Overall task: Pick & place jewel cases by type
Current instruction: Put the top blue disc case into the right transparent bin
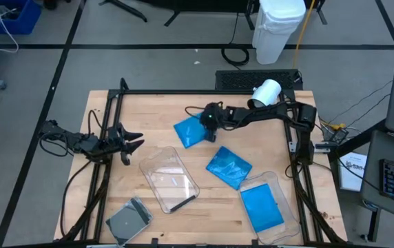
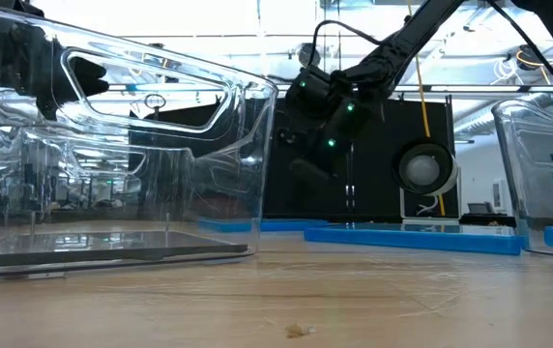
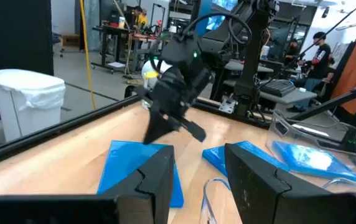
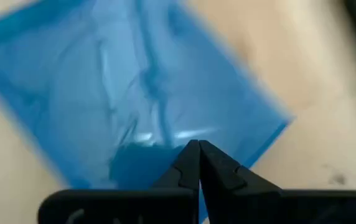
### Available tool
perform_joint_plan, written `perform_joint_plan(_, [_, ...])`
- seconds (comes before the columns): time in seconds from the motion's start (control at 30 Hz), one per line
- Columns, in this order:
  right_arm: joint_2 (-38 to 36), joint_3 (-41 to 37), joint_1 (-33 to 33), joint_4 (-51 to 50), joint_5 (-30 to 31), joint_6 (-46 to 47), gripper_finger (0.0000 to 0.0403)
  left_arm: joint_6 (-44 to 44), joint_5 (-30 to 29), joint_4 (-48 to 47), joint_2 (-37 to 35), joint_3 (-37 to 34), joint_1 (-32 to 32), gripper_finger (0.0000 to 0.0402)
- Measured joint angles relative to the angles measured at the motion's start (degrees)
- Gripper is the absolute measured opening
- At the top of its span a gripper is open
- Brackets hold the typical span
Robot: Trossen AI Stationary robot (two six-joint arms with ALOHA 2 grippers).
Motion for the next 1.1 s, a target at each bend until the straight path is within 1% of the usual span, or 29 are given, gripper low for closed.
perform_joint_plan(0.1, [0.0, -0.65, -0.84, 6.24, -0.29, 0.12, 0.0, -2.27, -0.09, 0.04, 0.0, 0.0, 0.0, 0.0147])
perform_joint_plan(0.13, [0.0, -1.18, -1.03, 8.38, -1.71, -0.04, 0.0, -3.23, -0.21, 0.05, 0.0, 0.0, 0.0, 0.0147])
perform_joint_plan(0.17, [-0.02, -1.56, -1.13, 9.77, -5.16, -0.61, 0.0, -4.0, -0.27, 0.04, 0.0, 0.0, -0.01, 0.0147])
perform_joint_plan(0.2, [-0.02, -1.73, -1.2, 10.3, -10.41, -1.07, 0.0, -4.59, -0.29, 0.04, 0.0, 0.0, 0.0, 0.0147])
perform_joint_plan(0.3, [-0.29, -1.77, -0.8, 11.22, -30.76, -0.43, 0.0, -5.69, 0.13, 0.02, 0.0, 0.0, 0.0, 0.0147])
perform_joint_plan(0.33, [-0.39, -1.77, -0.36, 11.67, -35.51, 0.15, 0.0, -5.74, 0.36, 0.03, 0.0, 0.0, 0.0, 0.0147])
perform_joint_plan(0.37, [-0.47, -1.75, 0.25, 11.43, -37.95, 0.29, 0.0, -5.72, 0.61, 0.01, 0.0, 0.0, 0.0, 0.0147])
perform_joint_plan(0.4, [-0.48, -1.73, 0.84, 10.38, -38.33, 0.11, 0.0, -5.71, 0.6, 0.03, 0.0, 0.0, -0.01, 0.0147])
perform_joint_plan(0.43, [-0.47, -1.73, 1.35, 8.89, -37.43, -0.67, 0.0, -5.7, 0.6, 0.03, 0.0, 0.0, 0.0, 0.0147])
perform_joint_plan(0.53, [-0.12, -1.75, 2.13, 4.21, -31.88, -3.27, 0.0, -5.67, 0.6, 0.02, 0.0, 0.0, -0.01, 0.0147])
perform_joint_plan(0.67, [1.68, -1.75, 1.62, 3.16, -24.69, -2.93, 0.0, -5.54, 0.59, 0.02, 0.0, 0.0, -0.01, 0.0147])
perform_joint_plan(0.77, [2.69, -1.7, 0.68, 4.42, -18.3, -2.61, 0.0, -4.91, 0.6, 0.0, 0.0, 0.0, 0.0, 0.0147])
perform_joint_plan(0.93, [2.72, -1.7, -0.28, 5.55, -9.32, -0.47, 0.0, -4.21, 0.58, 0.06, 0.0, 0.0, 0.0, 0.0147])
perform_joint_plan(1.1, [2.95, -1.77, 0.14, 9.91, 1.7, 1.29, 0.0, -4.12, 0.56, 0.0, 0.0, 0.0, 0.0, 0.0147])
